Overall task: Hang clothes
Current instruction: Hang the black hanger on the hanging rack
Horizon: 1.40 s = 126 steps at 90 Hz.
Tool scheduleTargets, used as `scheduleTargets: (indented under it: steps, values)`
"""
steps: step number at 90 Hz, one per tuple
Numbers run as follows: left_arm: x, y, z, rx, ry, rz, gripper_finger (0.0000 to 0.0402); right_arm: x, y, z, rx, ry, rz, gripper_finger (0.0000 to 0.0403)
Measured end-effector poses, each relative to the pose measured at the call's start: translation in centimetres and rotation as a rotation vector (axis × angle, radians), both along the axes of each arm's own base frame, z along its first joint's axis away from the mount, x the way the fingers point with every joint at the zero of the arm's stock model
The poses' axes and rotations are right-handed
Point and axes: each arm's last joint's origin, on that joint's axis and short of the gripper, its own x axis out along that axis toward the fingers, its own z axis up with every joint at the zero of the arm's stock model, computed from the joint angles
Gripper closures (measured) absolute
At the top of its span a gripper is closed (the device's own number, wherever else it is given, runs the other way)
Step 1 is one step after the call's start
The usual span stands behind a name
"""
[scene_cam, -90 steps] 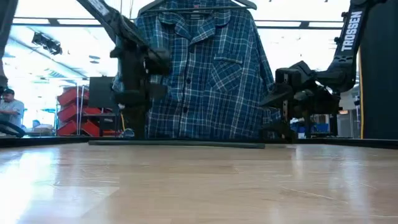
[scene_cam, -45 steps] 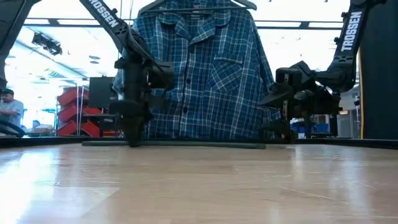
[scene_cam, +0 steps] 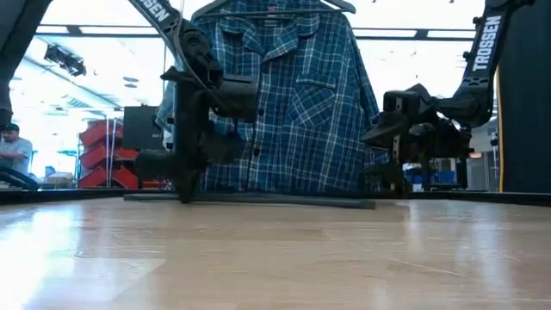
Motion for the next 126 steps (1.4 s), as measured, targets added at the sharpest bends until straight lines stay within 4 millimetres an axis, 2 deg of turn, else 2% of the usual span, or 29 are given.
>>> scheduleTargets:
  steps: [20,36,67,96,112,126]
  values:
    - [1.0,-3.4,0.7,0.095,0.003,-0.094,0.0401,-0.2,0.0,-0.4,0.028,0.054,-0.032,0.0167]
    - [1.9,-4.8,2.1,0.203,-0.032,-0.113,0.0401,0.3,0.8,-0.5,0.03,0.061,0.005,0.0171]
    - [3.4,-5.0,5.7,0.327,-0.058,-0.122,0.0401,2.1,3.4,-0.8,-0.081,0.104,0.033,0.0146]
    - [3.9,-5.5,7.5,0.365,-0.061,-0.139,0.0401,2.5,3.7,-1.0,-0.14,0.154,-0.04,0.0119]
    - [4.1,-5.6,8.4,0.387,-0.066,-0.143,0.0401,2.5,3.9,-1.0,-0.138,0.155,-0.027,0.0125]
    - [4.1,-5.5,9.6,0.437,-0.046,-0.141,0.0401,2.7,4.6,-1.0,-0.087,0.124,0.076,0.0148]
